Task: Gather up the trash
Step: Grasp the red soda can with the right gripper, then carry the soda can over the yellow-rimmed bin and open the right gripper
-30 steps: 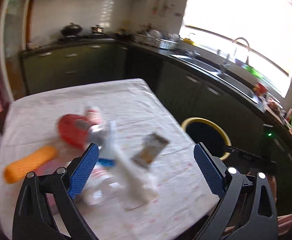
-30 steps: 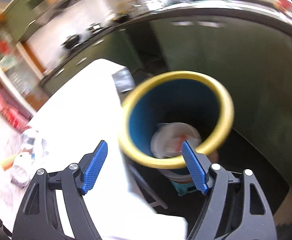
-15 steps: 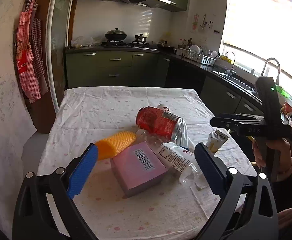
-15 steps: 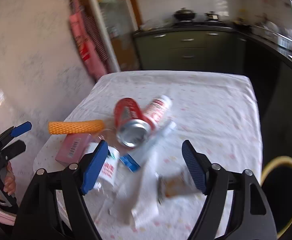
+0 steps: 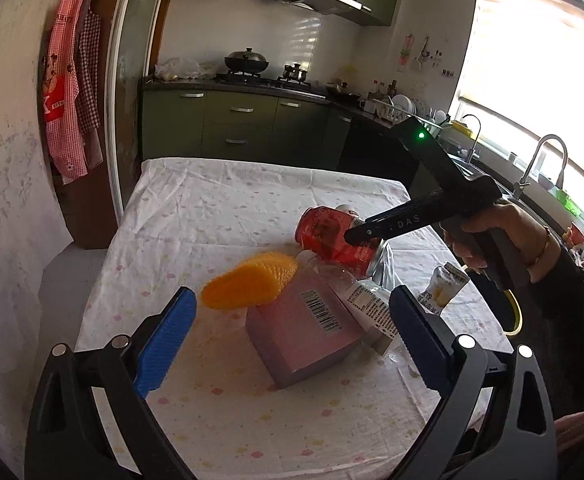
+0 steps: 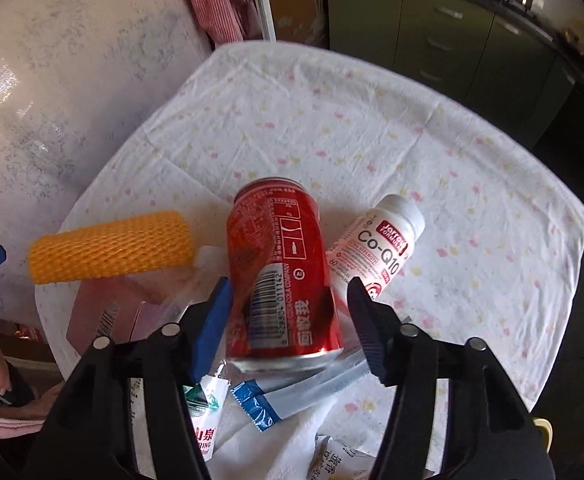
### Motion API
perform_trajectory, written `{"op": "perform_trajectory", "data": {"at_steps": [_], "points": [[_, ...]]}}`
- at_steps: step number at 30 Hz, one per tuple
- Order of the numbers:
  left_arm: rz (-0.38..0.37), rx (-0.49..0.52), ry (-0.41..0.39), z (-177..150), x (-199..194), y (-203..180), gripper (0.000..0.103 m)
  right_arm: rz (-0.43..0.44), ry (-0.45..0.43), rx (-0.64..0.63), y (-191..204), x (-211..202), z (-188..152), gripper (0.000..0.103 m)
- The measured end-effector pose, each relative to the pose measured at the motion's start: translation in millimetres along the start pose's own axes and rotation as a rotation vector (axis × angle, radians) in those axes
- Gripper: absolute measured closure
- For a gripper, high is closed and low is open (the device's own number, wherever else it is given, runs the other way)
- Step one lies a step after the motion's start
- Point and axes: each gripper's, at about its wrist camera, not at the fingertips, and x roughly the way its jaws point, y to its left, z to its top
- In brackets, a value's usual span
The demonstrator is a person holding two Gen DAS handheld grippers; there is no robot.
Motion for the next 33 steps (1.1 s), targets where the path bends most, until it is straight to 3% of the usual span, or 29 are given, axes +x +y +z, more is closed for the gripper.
{"op": "perform_trajectory", "data": {"at_steps": [7, 13, 17, 33], "points": [[-0.019, -0.019, 0.016, -4.7, 3.9, 5.6, 0.007, 0.047, 0.100, -0.021, 5.1, 11.1, 19.9, 0.047], [-0.020, -0.033, 0.017, -6.8, 5.2, 8.9, 0.007, 0.016, 0.168, -0.091, 25.2, 26.8, 21.2, 0.048], [-0.012, -0.029, 0.015, -6.6, 3.9, 8.7, 0.007, -0.013, 0.212, -0.103, 27.3, 45.5, 19.6, 0.055], [-0.028, 0.018, 0.034, -9.5, 10.6, -7.6, 0.007, 0.008, -0.002, -0.035, 30.3, -9.8, 14.4, 0.058]]}}
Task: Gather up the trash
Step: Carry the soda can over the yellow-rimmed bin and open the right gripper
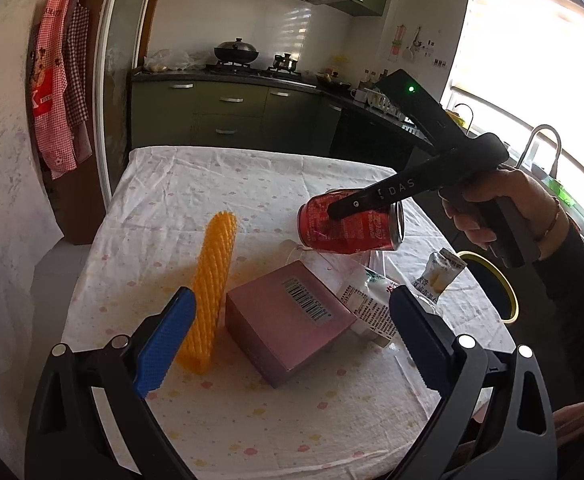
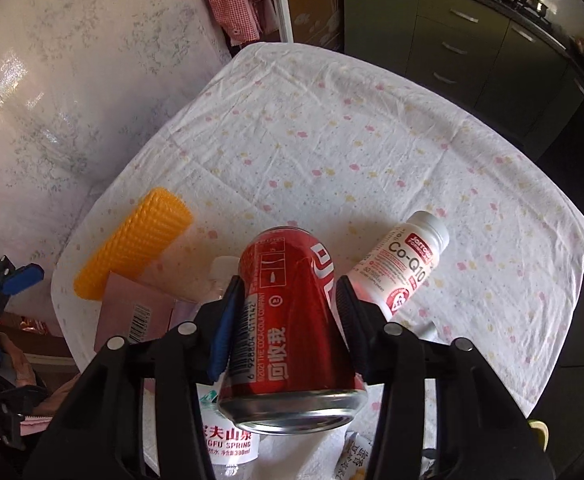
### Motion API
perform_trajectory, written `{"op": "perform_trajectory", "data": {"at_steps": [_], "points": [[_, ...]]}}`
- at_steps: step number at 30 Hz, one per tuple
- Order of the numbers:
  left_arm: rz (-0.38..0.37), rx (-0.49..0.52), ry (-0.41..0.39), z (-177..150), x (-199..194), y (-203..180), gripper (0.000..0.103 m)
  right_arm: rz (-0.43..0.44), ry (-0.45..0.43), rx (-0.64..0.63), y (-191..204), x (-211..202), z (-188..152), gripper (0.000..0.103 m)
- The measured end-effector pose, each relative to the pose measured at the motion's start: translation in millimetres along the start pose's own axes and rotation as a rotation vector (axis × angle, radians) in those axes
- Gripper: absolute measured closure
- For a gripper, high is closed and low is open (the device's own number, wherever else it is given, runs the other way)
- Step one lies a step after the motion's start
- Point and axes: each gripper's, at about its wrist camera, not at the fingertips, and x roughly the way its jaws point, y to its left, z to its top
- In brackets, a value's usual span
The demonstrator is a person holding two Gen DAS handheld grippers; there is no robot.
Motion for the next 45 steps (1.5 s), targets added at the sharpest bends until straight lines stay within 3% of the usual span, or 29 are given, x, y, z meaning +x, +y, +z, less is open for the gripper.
{"op": "perform_trajectory", "data": {"at_steps": [31, 35, 40, 45], "points": [[0.003, 0.051, 0.007, 0.3, 2.4, -21.3, 0.007, -0.033, -0.114, 0.057, -25.9, -93.6, -69.2, 0.058], [-0.009, 0.055, 0.013, -0.6, 4.3, -24.0, 0.007, -0.085, -0.160, 0.126, -52.7, -124.3, -93.3, 0.058], [-0.036, 0.063, 0.003, -0.6, 5.5, -30.1, 0.007, -0.211, -0.197, 0.305, -116.6, -162.0, -149.9, 0.058], [-0.065, 0.093, 0.002, -0.1, 8.1, -45.7, 0.007, -0.312, -0.130, 0.524, -193.1, -153.5, -215.8, 0.058]]}}
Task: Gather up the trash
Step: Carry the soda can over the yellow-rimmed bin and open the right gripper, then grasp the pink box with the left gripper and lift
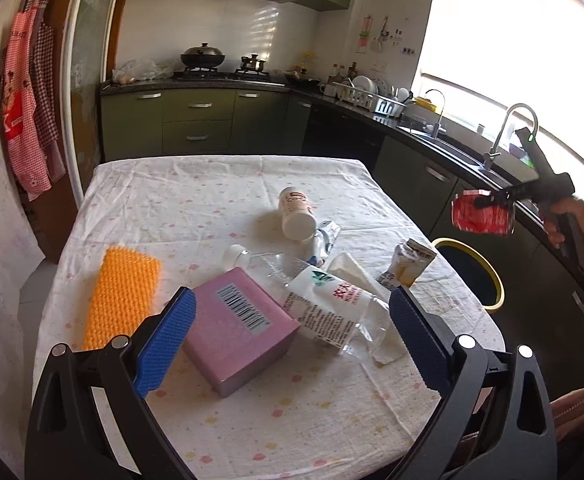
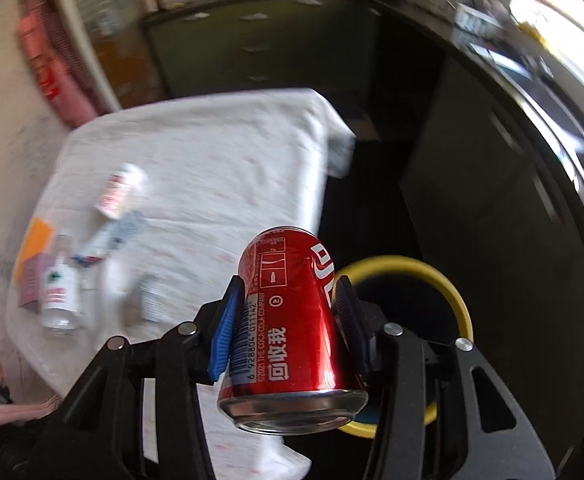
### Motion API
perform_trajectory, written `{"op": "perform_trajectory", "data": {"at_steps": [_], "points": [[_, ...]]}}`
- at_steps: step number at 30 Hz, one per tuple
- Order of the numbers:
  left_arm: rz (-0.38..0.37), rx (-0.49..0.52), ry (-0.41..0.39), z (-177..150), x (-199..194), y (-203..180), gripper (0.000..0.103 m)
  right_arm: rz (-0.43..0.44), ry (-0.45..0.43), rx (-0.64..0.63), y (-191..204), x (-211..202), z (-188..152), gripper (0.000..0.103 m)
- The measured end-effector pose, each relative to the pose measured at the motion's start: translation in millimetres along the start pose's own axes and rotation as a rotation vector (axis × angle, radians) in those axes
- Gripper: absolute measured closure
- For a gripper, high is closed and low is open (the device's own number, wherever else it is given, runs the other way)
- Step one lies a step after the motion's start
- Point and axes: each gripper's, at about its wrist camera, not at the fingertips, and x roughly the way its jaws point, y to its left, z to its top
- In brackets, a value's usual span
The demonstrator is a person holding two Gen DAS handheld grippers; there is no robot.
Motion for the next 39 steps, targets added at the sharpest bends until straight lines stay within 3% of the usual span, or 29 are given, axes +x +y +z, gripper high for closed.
{"op": "perform_trajectory", "data": {"at_steps": [7, 12, 16, 21, 30, 35, 39], "points": [[-0.015, 0.053, 0.038, 2.1, 12.1, -27.6, 0.007, -0.138, 0.124, 0.171, -82.4, 73.1, -39.4, 0.057], [-0.024, 0.098, 0.052, 2.2, 18.8, -43.5, 0.007, -0.174, 0.109, 0.208, -98.9, 84.9, -50.9, 0.051], [-0.017, 0.122, 0.071, 0.0, 23.2, -49.3, 0.007, -0.128, 0.048, 0.203, -81.5, 69.3, -63.0, 0.050], [0.066, 0.107, 0.067, -1.9, 18.7, -37.0, 0.007, -0.046, -0.046, 0.166, -37.6, 46.5, -84.5, 0.047], [0.148, 0.085, 0.092, -12.1, 14.7, -12.6, 0.007, 0.076, -0.154, 0.133, 23.6, 16.0, -121.0, 0.043], [0.117, 0.262, 0.019, -10.0, -2.2, -4.9, 0.007, 0.084, -0.168, 0.087, 44.8, 5.6, -130.4, 0.041], [0.013, 0.453, 0.056, -12.2, -3.1, 3.2, 0.007, 0.100, -0.162, 0.068, 52.3, 7.2, -131.0, 0.040]]}}
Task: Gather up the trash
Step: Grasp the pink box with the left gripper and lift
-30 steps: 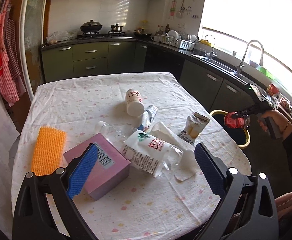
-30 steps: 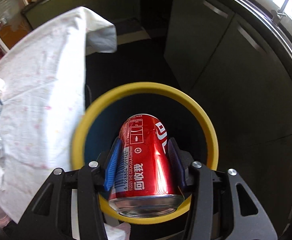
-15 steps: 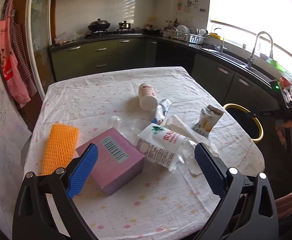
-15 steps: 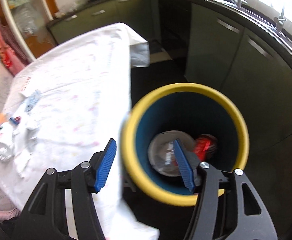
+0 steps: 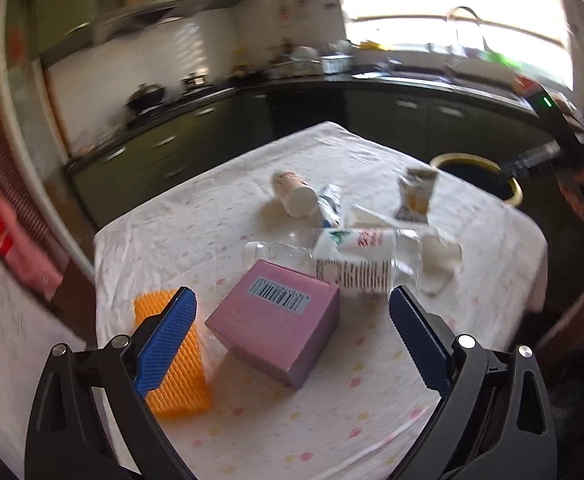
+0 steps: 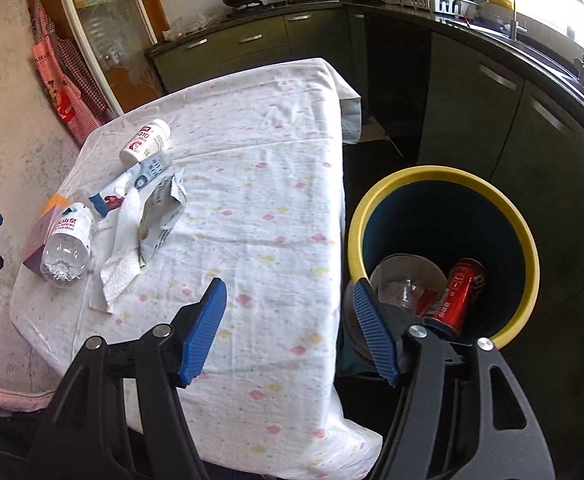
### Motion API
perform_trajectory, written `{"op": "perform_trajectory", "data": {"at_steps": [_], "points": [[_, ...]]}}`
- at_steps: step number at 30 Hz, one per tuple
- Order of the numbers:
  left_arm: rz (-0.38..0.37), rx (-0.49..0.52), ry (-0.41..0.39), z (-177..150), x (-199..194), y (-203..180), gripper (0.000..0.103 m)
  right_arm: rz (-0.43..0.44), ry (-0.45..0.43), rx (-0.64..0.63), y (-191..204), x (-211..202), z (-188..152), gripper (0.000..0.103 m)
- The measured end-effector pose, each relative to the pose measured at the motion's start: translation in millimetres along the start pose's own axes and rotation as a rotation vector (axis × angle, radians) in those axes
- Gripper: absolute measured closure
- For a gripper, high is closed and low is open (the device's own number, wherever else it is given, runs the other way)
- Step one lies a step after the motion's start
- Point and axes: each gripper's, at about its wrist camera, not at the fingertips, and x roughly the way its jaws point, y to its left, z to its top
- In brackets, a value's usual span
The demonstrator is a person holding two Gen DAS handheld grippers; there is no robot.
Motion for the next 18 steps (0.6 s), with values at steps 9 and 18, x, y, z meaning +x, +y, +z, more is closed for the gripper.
{"op": "perform_trajectory", "data": {"at_steps": [9, 18], "points": [[-0.202, 0.000, 0.080, -8.6, 46.7, 45.1, 0.007, 0.029, 0.029, 0.019, 10.0, 11.9, -1.1, 0.040], [-0.289, 0.070, 0.144, -11.2, 78.3, 41.6, 0.007, 0.048, 0.062, 0.042, 18.0, 23.1, 3.4, 0.039]]}}
